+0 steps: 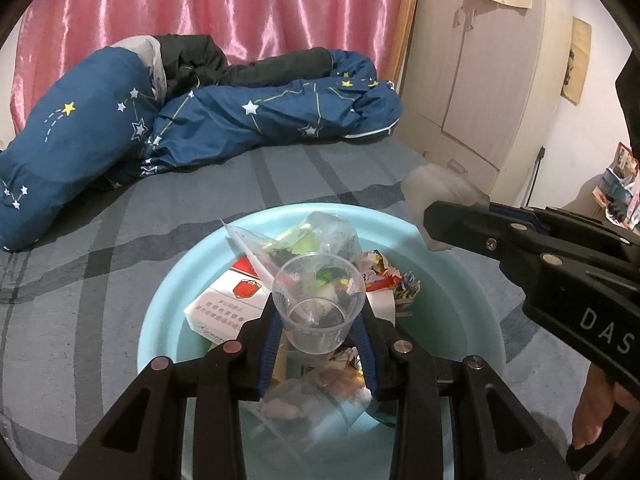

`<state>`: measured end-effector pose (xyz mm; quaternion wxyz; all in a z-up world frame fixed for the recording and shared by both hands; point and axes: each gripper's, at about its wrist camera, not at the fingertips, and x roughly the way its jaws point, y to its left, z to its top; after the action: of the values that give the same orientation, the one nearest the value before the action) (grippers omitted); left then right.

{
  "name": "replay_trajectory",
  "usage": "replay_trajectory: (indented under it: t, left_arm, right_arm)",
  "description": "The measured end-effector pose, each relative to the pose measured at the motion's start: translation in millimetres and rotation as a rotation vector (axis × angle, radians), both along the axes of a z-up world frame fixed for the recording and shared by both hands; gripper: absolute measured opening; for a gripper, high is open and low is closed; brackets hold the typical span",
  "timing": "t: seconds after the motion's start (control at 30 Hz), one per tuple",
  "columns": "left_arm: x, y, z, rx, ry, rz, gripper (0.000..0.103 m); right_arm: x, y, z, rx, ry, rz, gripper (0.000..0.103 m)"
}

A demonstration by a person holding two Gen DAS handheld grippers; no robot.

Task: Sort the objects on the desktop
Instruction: 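Release the measuring cup into the basin with the left gripper while the right gripper drops the cap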

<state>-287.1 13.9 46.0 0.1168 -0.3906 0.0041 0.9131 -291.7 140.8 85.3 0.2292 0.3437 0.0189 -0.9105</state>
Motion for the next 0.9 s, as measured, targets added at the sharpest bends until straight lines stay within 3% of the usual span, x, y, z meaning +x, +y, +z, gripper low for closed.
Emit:
replay_trajectory:
  t: [0.37, 0.57, 0.63, 0.67, 0.73, 0.8, 0.83, 0.9]
  left_arm:
    - [-11.6, 12.6, -16.8, -0.026, -0.042, -0.015, 0.038]
    - [-12.9, 14.8, -15.8, -0.036, -0.047, -0.007, 0.041]
    - [-14.2, 15.1, -15.5, -0.036, -0.054, -0.002, 0.067]
    - [-13.7, 14.9, -15.6, -0.033, -0.060, 0.003, 0.088]
    - [-12.5, 14.1, -14.6, -0.028, -0.059, 0.010, 0.093]
    - [-11.4, 13.6, -13.7, -0.048, -0.060, 0.029, 0.103]
    - [-10.2, 12.5, -12.7, -0.053, -0.058, 0.038, 0.103]
    - [-7.2, 9.7, -8.4, -0.068, -0.043, 0.061, 0.103]
  right_arm:
    - [-15.4, -2.7, -24.9, -0.018, -0.076, 0.016, 0.012]
    - [-17.8, 1.1, -26.0, -0.026, -0.084, 0.010, 0.019]
    - [-16.8, 1.3, -24.2, -0.032, -0.085, 0.015, 0.034]
    - [-16.7, 1.4, -23.3, -0.030, -0.084, 0.014, 0.038]
    - [-16.1, 2.0, -21.6, -0.026, -0.088, 0.004, 0.064]
    - [-15.5, 4.0, -18.4, -0.033, -0.089, -0.014, 0.080]
    - [-14.7, 4.9, -17.1, -0.033, -0.089, -0.020, 0.091]
    - [-13.9, 6.2, -15.4, -0.004, -0.081, -0.052, 0.102]
